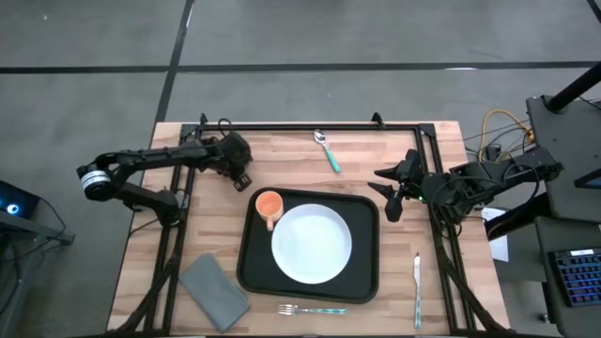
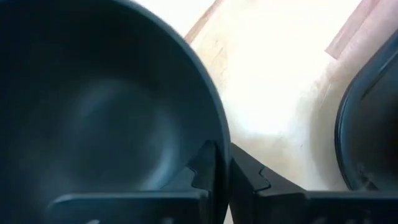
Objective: Set up tray
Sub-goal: Put the black bowl on top of the white plate
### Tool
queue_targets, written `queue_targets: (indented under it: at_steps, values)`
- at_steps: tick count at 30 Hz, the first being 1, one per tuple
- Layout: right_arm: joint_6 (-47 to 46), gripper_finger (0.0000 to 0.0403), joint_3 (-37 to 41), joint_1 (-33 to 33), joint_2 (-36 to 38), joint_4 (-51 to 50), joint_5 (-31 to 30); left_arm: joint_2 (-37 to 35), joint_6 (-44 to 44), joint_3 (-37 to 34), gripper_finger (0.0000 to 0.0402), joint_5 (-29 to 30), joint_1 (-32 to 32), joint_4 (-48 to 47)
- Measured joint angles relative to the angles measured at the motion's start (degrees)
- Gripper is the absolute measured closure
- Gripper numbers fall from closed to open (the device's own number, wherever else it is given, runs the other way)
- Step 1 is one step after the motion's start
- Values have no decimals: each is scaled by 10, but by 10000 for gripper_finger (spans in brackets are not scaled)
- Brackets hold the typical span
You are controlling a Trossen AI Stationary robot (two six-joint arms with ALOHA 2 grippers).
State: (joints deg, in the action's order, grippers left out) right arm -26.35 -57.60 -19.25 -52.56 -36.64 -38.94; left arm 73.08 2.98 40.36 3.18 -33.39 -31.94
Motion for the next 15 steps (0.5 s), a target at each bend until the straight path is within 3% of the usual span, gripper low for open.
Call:
queue_targets:
  at_steps: [6, 15]
  values:
    - [0, 241, 0, 0, 0, 0, 0, 0, 25, 93, 401, -5, 32, -108]
    - [8, 241, 0, 0, 0, 0, 0, 13, 51, 305, 401, 14, 196, -207]
